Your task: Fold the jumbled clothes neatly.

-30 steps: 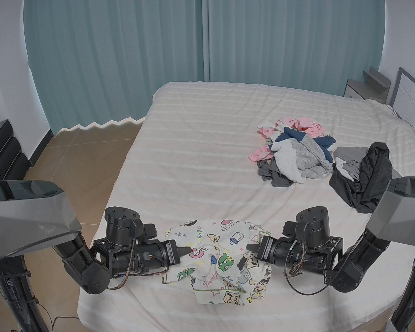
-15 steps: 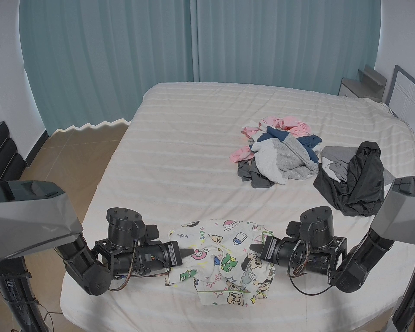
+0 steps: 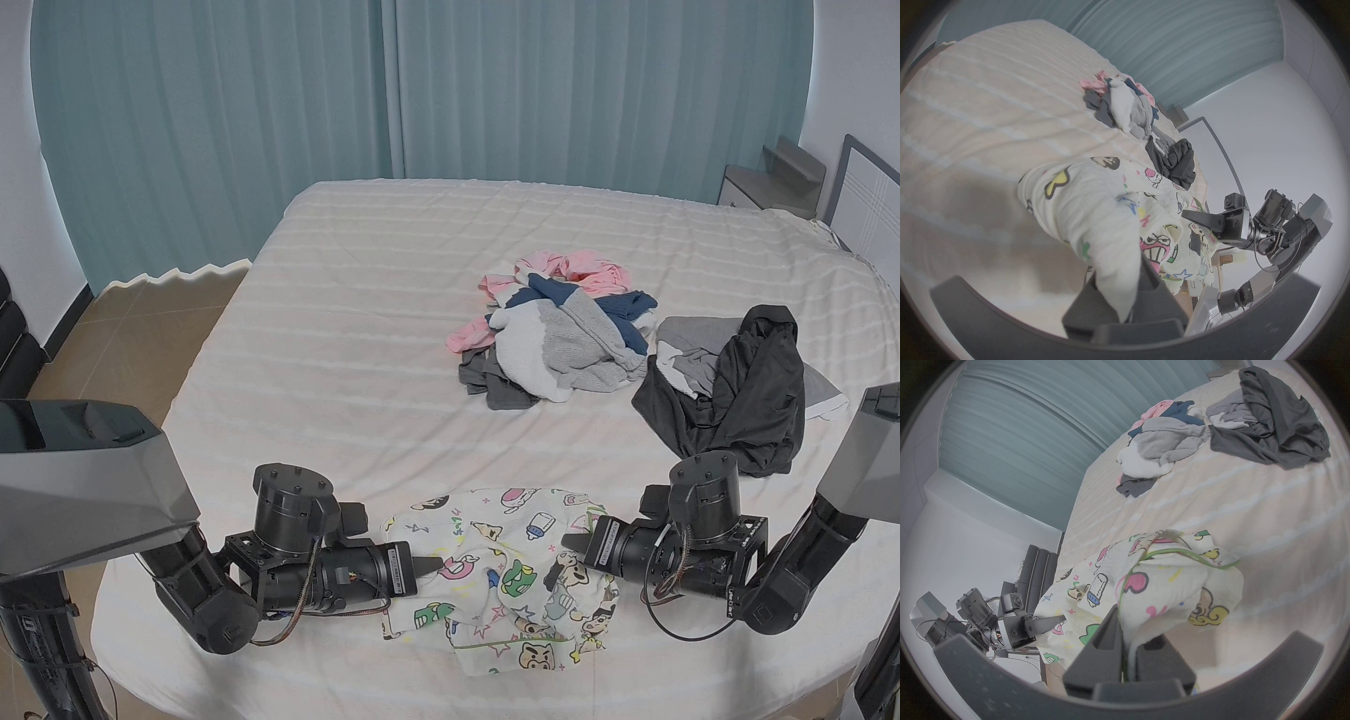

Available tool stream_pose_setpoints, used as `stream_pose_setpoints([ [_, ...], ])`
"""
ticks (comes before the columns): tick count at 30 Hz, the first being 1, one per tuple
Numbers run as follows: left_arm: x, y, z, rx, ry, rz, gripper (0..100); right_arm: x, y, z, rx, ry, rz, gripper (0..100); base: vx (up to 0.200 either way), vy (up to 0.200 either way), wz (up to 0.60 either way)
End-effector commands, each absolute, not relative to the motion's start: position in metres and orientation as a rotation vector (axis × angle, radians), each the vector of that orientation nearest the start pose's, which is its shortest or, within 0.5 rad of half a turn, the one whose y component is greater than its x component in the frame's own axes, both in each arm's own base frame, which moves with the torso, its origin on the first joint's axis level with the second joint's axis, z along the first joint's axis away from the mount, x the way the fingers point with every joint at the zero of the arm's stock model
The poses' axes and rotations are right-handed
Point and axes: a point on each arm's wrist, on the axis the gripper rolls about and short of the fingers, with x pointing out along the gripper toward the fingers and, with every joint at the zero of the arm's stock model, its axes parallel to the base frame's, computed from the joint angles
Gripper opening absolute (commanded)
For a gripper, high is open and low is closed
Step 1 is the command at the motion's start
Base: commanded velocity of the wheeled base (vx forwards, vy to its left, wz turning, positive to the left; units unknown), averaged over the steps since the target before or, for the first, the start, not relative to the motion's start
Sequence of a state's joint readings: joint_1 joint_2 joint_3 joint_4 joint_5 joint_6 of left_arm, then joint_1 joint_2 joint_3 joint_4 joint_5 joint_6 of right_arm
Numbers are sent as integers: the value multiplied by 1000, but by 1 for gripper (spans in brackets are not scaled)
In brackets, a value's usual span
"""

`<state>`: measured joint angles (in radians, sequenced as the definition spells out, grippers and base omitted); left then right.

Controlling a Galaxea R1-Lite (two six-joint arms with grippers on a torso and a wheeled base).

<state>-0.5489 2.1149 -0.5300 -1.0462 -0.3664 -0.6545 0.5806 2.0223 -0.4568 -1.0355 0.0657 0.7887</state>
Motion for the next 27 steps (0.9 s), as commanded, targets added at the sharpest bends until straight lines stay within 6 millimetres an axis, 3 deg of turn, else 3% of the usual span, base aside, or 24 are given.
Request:
stream_pose_setpoints([
  [1, 263, -174, 25, -536, 838, -678, 0, 245, 160, 42, 604, 744, 378, 0, 0, -200, 0],
  [11, 266, -176, 16, -525, 845, -637, 0, 242, 155, 36, 597, 767, 352, 0, 0, -200, 0],
  [27, 260, -175, 3, -508, 892, -605, 0, 239, 153, 25, 579, 809, 333, 0, 0, 0, 0],
])
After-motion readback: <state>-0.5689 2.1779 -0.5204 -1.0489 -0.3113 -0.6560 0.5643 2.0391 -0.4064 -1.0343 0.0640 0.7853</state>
